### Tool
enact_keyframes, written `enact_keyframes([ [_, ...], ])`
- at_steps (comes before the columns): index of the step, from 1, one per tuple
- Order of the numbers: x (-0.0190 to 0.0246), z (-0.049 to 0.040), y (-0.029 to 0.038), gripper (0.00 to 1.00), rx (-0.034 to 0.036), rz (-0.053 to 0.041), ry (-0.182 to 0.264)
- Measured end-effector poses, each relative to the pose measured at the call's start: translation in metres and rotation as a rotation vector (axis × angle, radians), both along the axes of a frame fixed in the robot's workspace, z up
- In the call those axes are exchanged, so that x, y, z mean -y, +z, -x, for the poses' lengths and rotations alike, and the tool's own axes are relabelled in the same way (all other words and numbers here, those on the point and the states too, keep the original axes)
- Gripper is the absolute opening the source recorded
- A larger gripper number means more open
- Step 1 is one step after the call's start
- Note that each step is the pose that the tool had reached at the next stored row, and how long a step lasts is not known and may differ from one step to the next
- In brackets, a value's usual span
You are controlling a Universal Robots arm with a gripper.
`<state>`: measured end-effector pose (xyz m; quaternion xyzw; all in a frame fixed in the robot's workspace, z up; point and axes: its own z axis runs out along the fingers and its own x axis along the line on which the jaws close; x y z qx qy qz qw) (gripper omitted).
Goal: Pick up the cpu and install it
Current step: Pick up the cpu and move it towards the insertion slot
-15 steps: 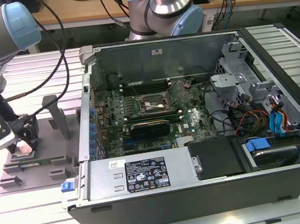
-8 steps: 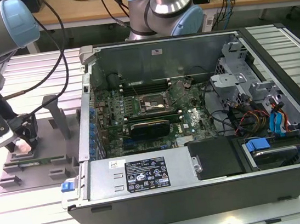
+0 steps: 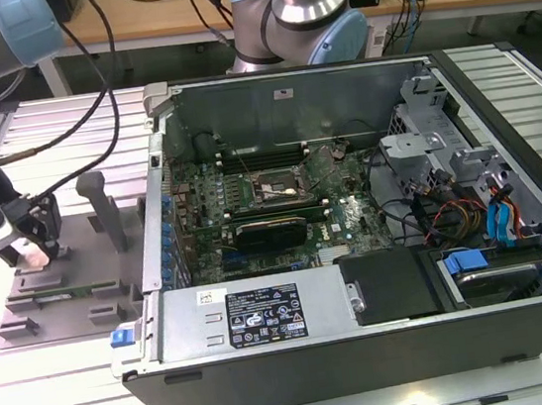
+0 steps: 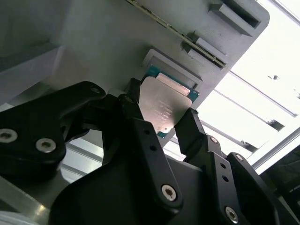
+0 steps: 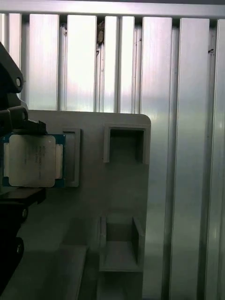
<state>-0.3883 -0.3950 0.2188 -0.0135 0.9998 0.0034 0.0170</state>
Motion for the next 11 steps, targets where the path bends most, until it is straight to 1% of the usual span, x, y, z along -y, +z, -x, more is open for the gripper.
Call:
enact_keyframes([
  [3, 0.0, 0.0, 0.0069, 0.55, 0.0, -0.0001, 0.0],
  [7, 0.0, 0.0, 0.0124, 0.55, 0.0, 0.0, 0.0],
  [9, 0.0, 0.0, 0.0175, 0.55, 0.0, 0.0, 0.0],
  [11, 0.0, 0.0, 0.0198, 0.55, 0.0, 0.0, 0.0],
])
